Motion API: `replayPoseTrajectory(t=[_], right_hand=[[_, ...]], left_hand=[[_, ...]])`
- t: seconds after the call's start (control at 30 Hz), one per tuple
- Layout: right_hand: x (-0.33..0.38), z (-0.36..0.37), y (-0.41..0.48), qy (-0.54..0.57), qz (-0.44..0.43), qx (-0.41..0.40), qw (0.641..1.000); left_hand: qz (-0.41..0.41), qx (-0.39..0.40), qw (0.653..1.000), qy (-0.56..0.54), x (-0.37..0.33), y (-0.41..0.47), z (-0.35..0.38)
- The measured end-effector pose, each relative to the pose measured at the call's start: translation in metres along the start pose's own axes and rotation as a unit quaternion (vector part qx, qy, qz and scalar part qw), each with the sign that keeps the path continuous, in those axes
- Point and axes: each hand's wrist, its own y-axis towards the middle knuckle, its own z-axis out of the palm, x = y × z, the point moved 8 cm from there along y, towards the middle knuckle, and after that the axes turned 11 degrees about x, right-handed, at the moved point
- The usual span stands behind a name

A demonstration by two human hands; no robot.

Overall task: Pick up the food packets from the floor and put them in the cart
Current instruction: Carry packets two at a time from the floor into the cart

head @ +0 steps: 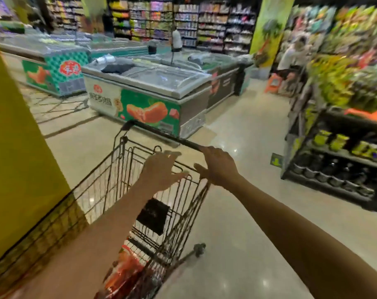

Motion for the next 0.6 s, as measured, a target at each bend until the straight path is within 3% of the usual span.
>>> replayPoseTrajectory(t=[0.2, 0.43, 0.6], right_hand=[[-0.182, -0.029, -0.134, -0.009, 0.188, -0.021, 0.982], [-0.368, -0.029, -0.316, -0.01, 0.387, -0.02, 0.922], [-0.472, -0.016, -0.422, 0.001, 0.475, 0.003, 0.88]], left_hand=[[0.17, 0.028, 0.985, -0.022, -0.193, 0.041, 0.017], [0.332, 0.076, 0.94, 0.006, -0.441, 0.057, 0.064], [0.403, 0.103, 0.909, 0.014, -0.588, 0.055, 0.102]])
